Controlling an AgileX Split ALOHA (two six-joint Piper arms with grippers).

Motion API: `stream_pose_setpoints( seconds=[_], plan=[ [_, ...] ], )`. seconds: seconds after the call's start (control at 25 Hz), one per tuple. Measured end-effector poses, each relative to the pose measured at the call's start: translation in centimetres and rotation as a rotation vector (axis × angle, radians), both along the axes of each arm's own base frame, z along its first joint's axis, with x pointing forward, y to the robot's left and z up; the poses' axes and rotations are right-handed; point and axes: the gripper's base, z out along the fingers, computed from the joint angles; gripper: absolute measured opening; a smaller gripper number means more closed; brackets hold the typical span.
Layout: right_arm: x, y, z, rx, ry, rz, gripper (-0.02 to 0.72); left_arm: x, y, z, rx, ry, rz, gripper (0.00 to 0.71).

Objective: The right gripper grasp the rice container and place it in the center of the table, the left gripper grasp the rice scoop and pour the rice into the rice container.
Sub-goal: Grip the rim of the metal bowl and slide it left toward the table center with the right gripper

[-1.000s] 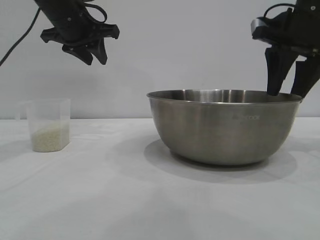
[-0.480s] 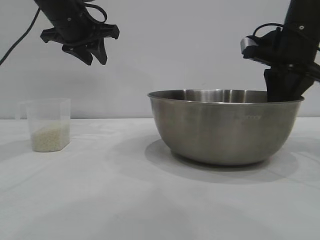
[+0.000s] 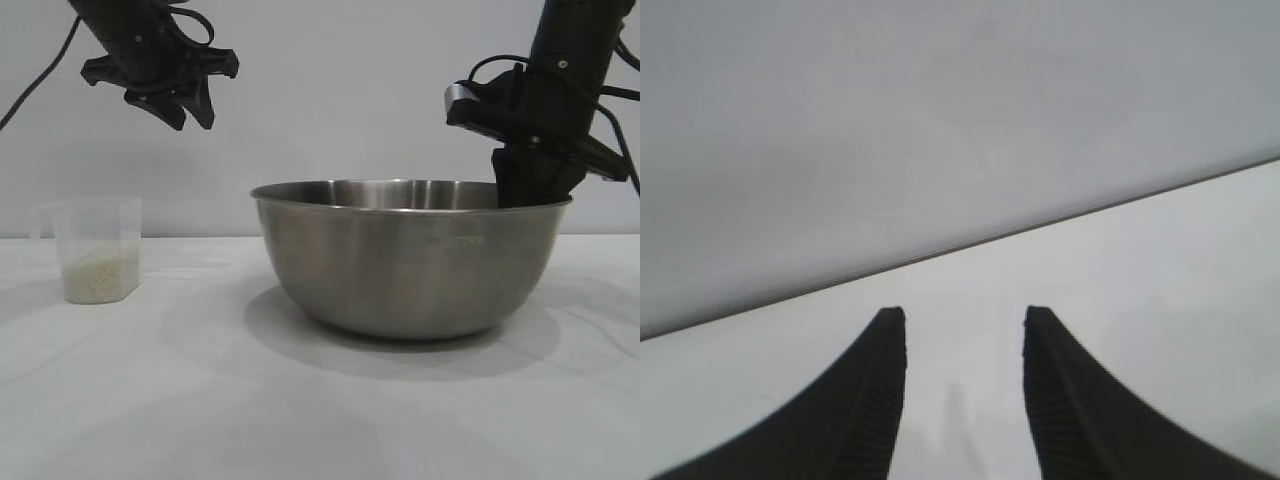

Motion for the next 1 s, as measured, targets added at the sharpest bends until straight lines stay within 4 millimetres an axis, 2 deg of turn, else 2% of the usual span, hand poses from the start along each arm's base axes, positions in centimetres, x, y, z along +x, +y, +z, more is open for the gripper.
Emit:
stream_pose_setpoints(
  seconds=[0.24, 0.28, 0.32, 0.52, 0.72, 0.76, 0.88, 0.92, 0.96, 1.0],
  plan=[
    [0.1, 0.8, 0.1, 0.023, -0.023, -0.009, 0.000, 0.0, 0.0, 0.0, 0.000, 0.000, 0.000, 0.248],
    [0.1, 0.9, 0.1, 0.031, -0.025, -0.014, 0.050, 0.0, 0.0, 0.0, 0.000, 0.000, 0.000, 0.248],
    [0.1, 1.0, 0.1, 0.040, -0.025, -0.020, 0.050, 0.0, 0.0, 0.0, 0.000, 0.000, 0.000, 0.248],
    [0.3, 1.2, 0.2, 0.062, -0.034, -0.037, 0.239, 0.0, 0.0, 0.0, 0.000, 0.002, 0.000, 0.248],
    [0.3, 1.2, 0.2, 0.070, -0.041, -0.029, 0.230, 0.0, 0.0, 0.0, 0.000, 0.002, 0.000, 0.248],
    [0.3, 1.3, 0.4, 0.072, -0.051, -0.022, 0.272, 0.0, 0.0, 0.0, 0.000, 0.002, 0.000, 0.248],
    [0.2, 1.1, 1.7, 0.063, -0.101, -0.006, 0.256, 0.0, 0.0, 0.0, 0.000, 0.002, 0.000, 0.248],
    [0.2, 0.9, 2.5, 0.056, -0.126, -0.001, 0.313, 0.0, 0.0, 0.0, 0.000, 0.002, 0.000, 0.248],
    [0.1, 0.8, 3.4, 0.050, -0.156, 0.005, 0.312, 0.0, 0.0, 0.0, 0.000, 0.002, 0.000, 0.248],
    [0.0, 0.6, 4.2, 0.039, -0.183, 0.013, 0.360, 0.0, 0.0, 0.0, 0.000, 0.002, 0.000, 0.248]
  ],
)
